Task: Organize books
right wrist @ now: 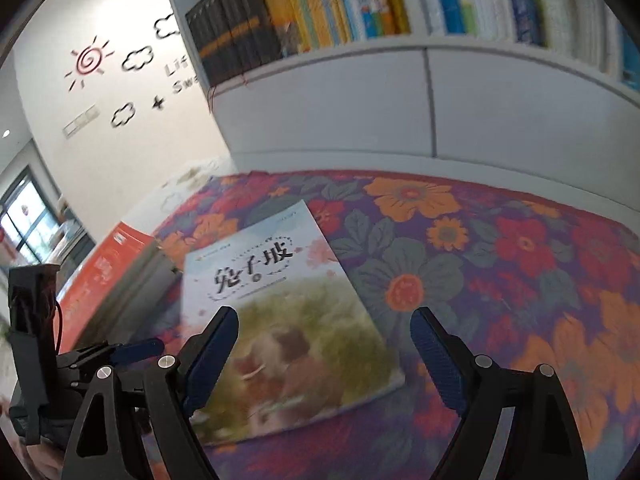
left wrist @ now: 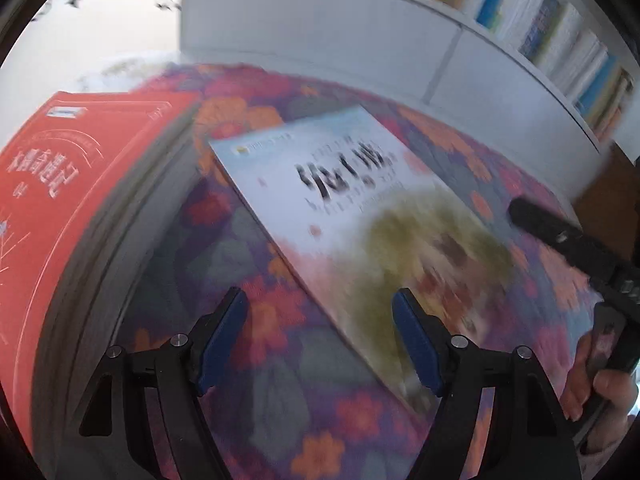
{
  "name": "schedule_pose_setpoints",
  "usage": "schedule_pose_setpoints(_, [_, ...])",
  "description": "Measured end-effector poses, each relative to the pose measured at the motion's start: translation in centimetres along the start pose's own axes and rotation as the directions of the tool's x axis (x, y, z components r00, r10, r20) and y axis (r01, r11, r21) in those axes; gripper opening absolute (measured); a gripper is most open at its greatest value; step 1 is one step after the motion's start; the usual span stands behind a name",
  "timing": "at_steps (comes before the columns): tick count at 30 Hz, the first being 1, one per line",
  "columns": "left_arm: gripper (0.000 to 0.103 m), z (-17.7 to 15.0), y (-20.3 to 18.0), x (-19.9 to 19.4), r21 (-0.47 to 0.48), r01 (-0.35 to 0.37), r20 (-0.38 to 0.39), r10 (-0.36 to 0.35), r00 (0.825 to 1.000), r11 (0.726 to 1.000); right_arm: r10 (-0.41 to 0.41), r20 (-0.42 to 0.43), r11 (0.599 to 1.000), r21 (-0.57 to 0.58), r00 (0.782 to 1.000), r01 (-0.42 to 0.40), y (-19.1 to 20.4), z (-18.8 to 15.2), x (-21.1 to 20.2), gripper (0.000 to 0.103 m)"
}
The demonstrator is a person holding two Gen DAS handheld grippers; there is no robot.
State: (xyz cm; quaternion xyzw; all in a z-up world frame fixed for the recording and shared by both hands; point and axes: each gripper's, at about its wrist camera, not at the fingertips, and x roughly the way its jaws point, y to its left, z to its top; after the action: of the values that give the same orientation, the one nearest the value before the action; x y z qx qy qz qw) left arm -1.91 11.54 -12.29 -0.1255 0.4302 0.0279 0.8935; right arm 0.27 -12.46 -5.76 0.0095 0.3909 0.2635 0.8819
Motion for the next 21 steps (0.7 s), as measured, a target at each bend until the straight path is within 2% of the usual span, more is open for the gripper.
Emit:
schedule_pose_setpoints(2, [0.081,-0.6,-0.8,0.2,0.048,-0.042,0.04,0.04,0.998,0.998,0.03,-0.018,1.0,0.009,0.999,-0.03,-1.1,-0.2,1.9,0.087])
schedule_pose_setpoints(4, [0.092,-0.7,-1.7,0.7,0.099,-0.06,0.023,0.058,0.998,0.993,0.048,-0.046,0.998,0.039,0.998,-0.047,-2.3,-1.2,3.9,0.087])
schedule_pose_setpoints(5, [0.102,-0.7,-2.0,1.0,0.12,-0.049,0.006,0.049,0.999,0.992,0.063,-0.082,0.996,0.07,0.995,-0.057,-2.8,-1.2,4.4,0.087])
schedule_pose_setpoints(6, [0.103,-0.7,-2.1,1.2,0.13,-0.045,-0.004,0.046,0.999,0.991,0.065,-0.047,0.996,0.066,0.997,-0.062,-2.8,-1.1,3.8,0.092])
schedule_pose_setpoints(7, [0.103,-0.6,-2.1,1.1,0.13,-0.044,-0.001,0.044,0.999,0.991,0.052,-0.046,0.997,0.058,0.998,-0.05,-2.8,-1.2,3.7,0.103])
schedule_pose_setpoints(8, [0.103,-0.6,-2.0,1.1,0.126,-0.039,-0.002,0.039,0.999,0.991,0.05,-0.084,0.997,0.064,0.995,-0.044,-2.8,-1.4,4.3,0.103])
schedule_pose_setpoints(15, [0.103,-0.9,-2.0,0.9,0.136,-0.034,-0.003,0.035,0.999,0.99,-0.078,-0.129,0.996,-0.052,0.989,0.072,-0.8,-1.5,5.7,0.103])
schedule_pose_setpoints(21, [0.103,-1.0,-1.9,0.8,0.142,-0.032,-0.005,0.033,0.999,0.989,-0.125,-0.142,0.989,-0.095,0.982,0.112,-0.3,-1.6,6.1,0.103])
